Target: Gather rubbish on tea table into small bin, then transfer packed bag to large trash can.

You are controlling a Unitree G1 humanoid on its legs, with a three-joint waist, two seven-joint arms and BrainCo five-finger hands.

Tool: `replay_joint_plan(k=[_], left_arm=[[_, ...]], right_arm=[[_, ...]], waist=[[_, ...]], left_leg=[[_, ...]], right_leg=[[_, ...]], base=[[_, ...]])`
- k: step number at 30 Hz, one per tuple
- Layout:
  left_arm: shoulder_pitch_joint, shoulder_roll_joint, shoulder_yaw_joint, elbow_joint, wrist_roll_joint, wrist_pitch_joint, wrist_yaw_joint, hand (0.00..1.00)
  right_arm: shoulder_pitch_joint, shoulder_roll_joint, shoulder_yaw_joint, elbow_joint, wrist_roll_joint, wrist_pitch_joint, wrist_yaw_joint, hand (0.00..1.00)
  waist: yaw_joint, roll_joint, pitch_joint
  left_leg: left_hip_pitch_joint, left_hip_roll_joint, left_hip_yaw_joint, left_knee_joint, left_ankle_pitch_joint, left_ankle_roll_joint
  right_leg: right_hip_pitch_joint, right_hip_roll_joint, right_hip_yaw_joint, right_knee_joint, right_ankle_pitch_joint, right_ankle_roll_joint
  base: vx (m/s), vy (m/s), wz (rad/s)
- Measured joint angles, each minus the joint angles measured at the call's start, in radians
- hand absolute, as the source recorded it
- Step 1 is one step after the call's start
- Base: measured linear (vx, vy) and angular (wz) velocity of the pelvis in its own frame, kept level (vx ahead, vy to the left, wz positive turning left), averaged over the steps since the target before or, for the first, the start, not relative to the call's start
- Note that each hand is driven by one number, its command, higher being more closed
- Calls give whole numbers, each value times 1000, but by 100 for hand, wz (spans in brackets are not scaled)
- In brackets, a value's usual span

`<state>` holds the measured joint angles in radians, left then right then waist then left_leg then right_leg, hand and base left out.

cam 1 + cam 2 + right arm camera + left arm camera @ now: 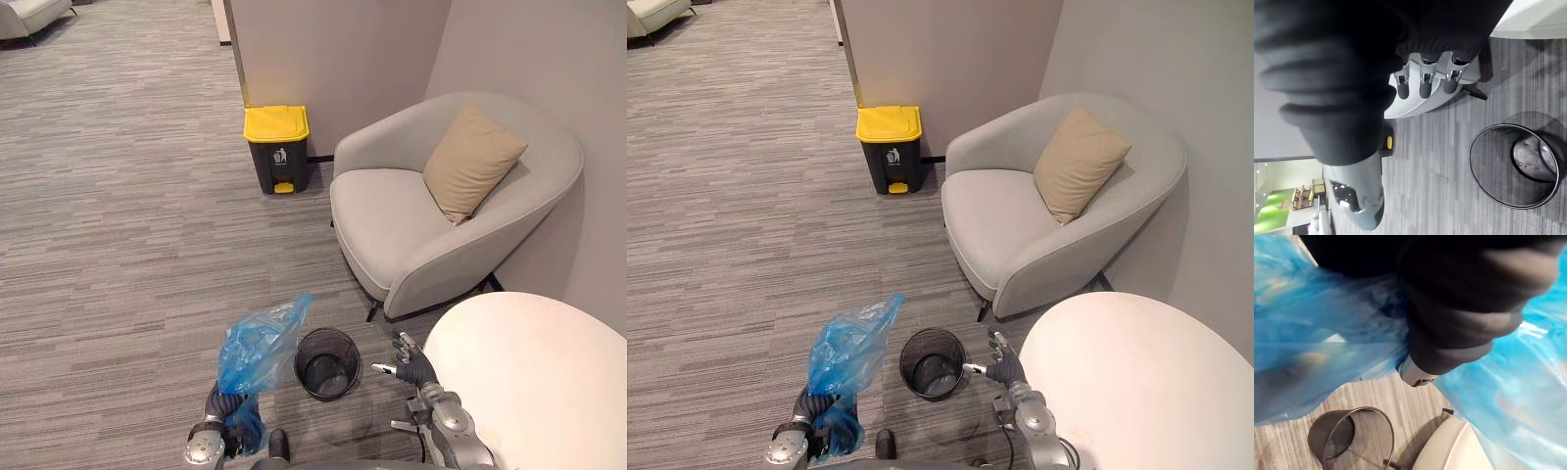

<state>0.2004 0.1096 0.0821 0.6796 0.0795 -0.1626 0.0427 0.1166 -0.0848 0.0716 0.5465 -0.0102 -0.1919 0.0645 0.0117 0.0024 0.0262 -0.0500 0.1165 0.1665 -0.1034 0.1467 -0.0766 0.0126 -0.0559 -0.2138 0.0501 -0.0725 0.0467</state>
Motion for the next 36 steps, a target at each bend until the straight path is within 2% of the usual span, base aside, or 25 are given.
replay_joint_plan(k=[5, 8, 10, 11, 14, 16, 17, 18, 19, 20, 21, 24, 26, 27, 28, 29, 30, 31, 32, 34, 36], left_arm=[[6, -1, -6, 6, -3, 0, -17, 100], [2, -6, -12, 5, -10, 0, -19, 100], [-8, -7, -17, -4, -13, -1, -19, 100], [-34, -2, -39, -9, -29, 0, -19, 100], [-61, -10, -44, -60, -30, 0, -19, 100], [-63, -10, -44, -100, -31, -1, -18, 100], [-60, -10, -44, -130, -34, -2, -18, 100], [-61, -8, -39, -147, -43, -3, -18, 100], [-59, -14, -37, -154, -49, -2, -17, 100], [-55, -37, -33, -160, -51, -2, -17, 100], [-35, -49, -32, -172, -51, -3, -16, 100], [2, -78, -46, -181, -54, -3, -15, 100], [5, -78, -55, -182, -71, -2, -13, 100], [-8, -76, -65, -196, -73, -1, -8, 100], [-21, -76, -78, -213, -73, -1, -3, 100], [-25, -78, -81, -223, -73, -1, -1, 100], [-25, -78, -81, -242, -73, -1, 3, 100], [-27, -76, -81, -249, -73, -2, 3, 100], [-49, -76, -82, -249, -73, -2, 3, 100], [-68, -73, -82, -225, -73, -4, 5, 100], [-93, -27, -93, -156, -73, -3, 6, 100]], right_arm=[[-1, -1, -5, 31, -10, 5, -1, 0], [-24, -1, -2, 26, -27, 5, -13, 0], [-43, 1, 7, 13, -36, 6, -24, 0], [-49, 5, 11, -32, -40, 7, -40, 0], [-38, 15, 16, -94, -40, 8, -43, 0], [-24, 20, 22, -135, -40, 5, -45, 0], [-12, 26, 28, -143, -40, 3, -42, 0], [-11, 27, 33, -142, -40, 3, -43, 0], [-14, 27, 45, -143, -40, 3, -44, 0], [-21, 14, 54, -143, -40, 4, -45, 0], [-20, 4, 55, -154, -40, 4, -47, 0], [8, -1, 66, -205, -39, 4, -68, 0], [-2, -6, 62, -213, -39, 4, -86, 0], [-12, -2, 58, -222, -40, 3, -89, 0], [-14, -4, 41, -224, -40, 5, -94, 0], [-10, -6, 37, -224, -40, 6, -104, 0], [-8, -5, 34, -225, -40, 6, -110, 0], [-8, -3, 31, -225, -40, 6, -110, 0], [-10, -1, 14, -225, -40, 6, -111, 0], [-13, -3, -7, -204, -40, 6, -114, 0], [-30, 17, -23, -135, -40, 9, -115, 0]], waist=[[1, 9, 13], [5, 12, 40], [6, 6, 56], [4, -6, 70], [4, -25, 90], [2, -24, 96], [4, -45, 90], [8, -61, 88], [16, -56, 86], [46, -21, 89], [61, -10, 95], [60, 17, 109], [60, 15, 111], [57, 8, 114], [57, 5, 118], [55, 4, 118], [53, 3, 119], [52, 2, 118], [50, 2, 118], [28, 9, 115], [26, -21, 100]], left_leg=[[7, -1, 13, 0, 2, 4], [-3, 2, 50, 6, 2, 5], [-25, 4, 71, 7, 3, 5], [-68, 2, 81, 31, 1, 10], [-108, 8, 78, 104, -32, 38], [-123, 8, 69, 124, -37, 45], [-135, -13, 45, 156, -37, 50], [-157, -21, 28, 185, -41, 45], [-170, -14, 25, 193, -39, 41], [-188, 19, 22, 188, -33, 26], [-199, 36, 23, 189, -18, 29], [-203, 47, -12, 180, -10, 8], [-207, 55, -12, 150, -53, -50], [-251, 59, 2, 207, -78, -70], [-281, 61, 10, 311, -81, -62], [-280, 64, 29, 380, -95, -38], [-256, 72, 47, 448, -146, 3], [-245, 78, 58, 467, -174, 18], [-212, 84, 75, 499, -227, 36], [-185, 77, 82, 446, -232, 27], [-142, 17, 80, 321, -178, 33]], right_leg=[[-6, 1, 13, 16, -1, 0], [-55, 0, 52, 58, -2, 1], [-107, -2, 74, 97, -5, 2], [-168, -14, 83, 162, -20, 4], [-195, -33, 86, 217, -43, 13], [-234, -50, 92, 402, -123, 22], [-231, -70, 107, 503, -185, 38], [-223, -70, 111, 482, -203, 40], [-214, -60, 110, 445, -209, 35], [-187, -17, 108, 367, -201, 12], [-191, -7, 105, 363, -197, 7], [-183, 11, 54, 353, -184, -25], [-187, 7, 27, 333, -158, -57], [-189, -2, -2, 306, -136, -72], [-194, -17, -25, 303, -129, -74], [-189, -28, -40, 306, -129, -75], [-177, -38, -55, 310, -129, -75], [-173, -45, -64, 309, -129, -74], [-162, -66, -90, 307, -126, -66], [-139, -73, -120, 279, -114, -33], [-108, -88, -123, 196, -76, 11]], base=[[0, 5, -6], [-34, 23, -36], [-70, 36, -36], [-65, 20, -15], [-70, 5, 4], [-47, -31, 38], [-23, -97, 69], [-40, -124, 63], [-97, -118, 20], [-167, -96, -3], [-164, -77, 2], [-135, -69, 30], [-104, -67, 42], [-48, -15, 59], [-41, 4, 69], [-38, 34, 58], [-24, 54, 42], [-33, 107, 54], [-34, 117, 54], [-38, 165, 65], [-32, 193, 43]])
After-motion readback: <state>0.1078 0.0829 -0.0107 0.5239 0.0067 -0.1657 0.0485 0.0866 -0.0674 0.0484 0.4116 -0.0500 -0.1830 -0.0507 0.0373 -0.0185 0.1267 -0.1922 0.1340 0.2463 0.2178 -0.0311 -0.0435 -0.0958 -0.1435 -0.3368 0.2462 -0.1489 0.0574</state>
